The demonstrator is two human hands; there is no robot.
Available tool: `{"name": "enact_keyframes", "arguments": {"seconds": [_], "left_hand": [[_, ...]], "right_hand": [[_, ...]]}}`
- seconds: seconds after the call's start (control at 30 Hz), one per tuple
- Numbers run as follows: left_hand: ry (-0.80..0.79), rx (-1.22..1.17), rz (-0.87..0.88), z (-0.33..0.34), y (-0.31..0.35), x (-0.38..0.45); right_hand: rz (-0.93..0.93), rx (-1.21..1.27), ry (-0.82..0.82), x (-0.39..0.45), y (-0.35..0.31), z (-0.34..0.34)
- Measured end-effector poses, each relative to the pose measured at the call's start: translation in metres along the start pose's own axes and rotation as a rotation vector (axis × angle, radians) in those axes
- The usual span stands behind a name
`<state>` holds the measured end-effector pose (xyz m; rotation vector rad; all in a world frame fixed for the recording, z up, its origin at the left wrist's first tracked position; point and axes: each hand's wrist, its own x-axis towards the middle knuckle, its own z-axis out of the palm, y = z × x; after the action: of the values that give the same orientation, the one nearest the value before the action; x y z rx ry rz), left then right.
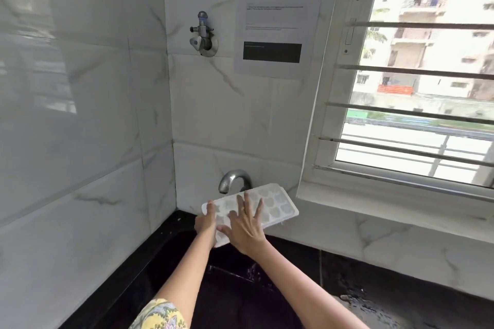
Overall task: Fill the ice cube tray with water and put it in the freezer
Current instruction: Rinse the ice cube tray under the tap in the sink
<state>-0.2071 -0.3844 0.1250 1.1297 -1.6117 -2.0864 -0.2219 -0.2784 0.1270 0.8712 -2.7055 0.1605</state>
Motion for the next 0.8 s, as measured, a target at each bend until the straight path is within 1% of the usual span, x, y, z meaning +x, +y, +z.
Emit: {"name": "enact_keyframes", "arguments": {"seconds": [0.07, 0.1, 0.17, 0.23, 0.27, 0.3, 0.43, 0.53, 0.6, 0.67, 0.7, 0.73, 0.8], "left_hand": [[-0.001, -0.026, -0.006, -0.002, 0.003, 0.002], [0.006, -0.021, -0.003, -0.003, 0.004, 0.004], [0.017, -0.009, 0.004, -0.007, 0.003, 0.006], [-0.004, -0.021, -0.008, -0.008, -0.005, 0.012], [-0.015, -0.036, -0.02, -0.008, -0.009, 0.014], [-0.018, -0.048, -0.029, -0.008, -0.011, 0.014], [-0.024, -0.086, -0.017, -0.006, -0.011, 0.005], [0.009, -0.1, -0.025, -0.007, -0.015, 0.004], [0.01, -0.122, -0.051, -0.009, -0.022, 0.007], [0.008, -0.114, -0.025, -0.01, -0.022, 0.008], [0.013, -0.102, 0.004, -0.009, -0.022, 0.01], [0.019, -0.086, 0.032, -0.01, -0.02, 0.01], [0.074, -0.042, 0.084, -0.017, -0.018, 0.011]], "right_hand": [[-0.039, 0.06, 0.009, -0.004, 0.002, 0.004], [-0.061, 0.047, 0.032, -0.006, 0.007, 0.006], [-0.046, 0.008, 0.026, -0.008, 0.009, 0.0], [-0.085, 0.054, 0.077, -0.007, 0.003, 0.0], [-0.121, 0.092, 0.062, -0.008, -0.002, -0.001], [-0.148, 0.126, 0.006, -0.01, -0.004, -0.001], [-0.133, 0.028, -0.102, -0.011, -0.021, 0.01], [-0.164, 0.068, -0.156, -0.01, -0.022, 0.013], [-0.15, 0.027, -0.143, -0.008, -0.021, 0.014], [-0.172, -0.052, -0.031, -0.009, -0.022, 0.017], [-0.201, -0.05, 0.029, -0.01, -0.022, 0.02], [-0.25, -0.007, 0.068, -0.011, -0.019, 0.019], [-0.311, 0.16, 0.007, -0.011, -0.009, 0.015]]}}
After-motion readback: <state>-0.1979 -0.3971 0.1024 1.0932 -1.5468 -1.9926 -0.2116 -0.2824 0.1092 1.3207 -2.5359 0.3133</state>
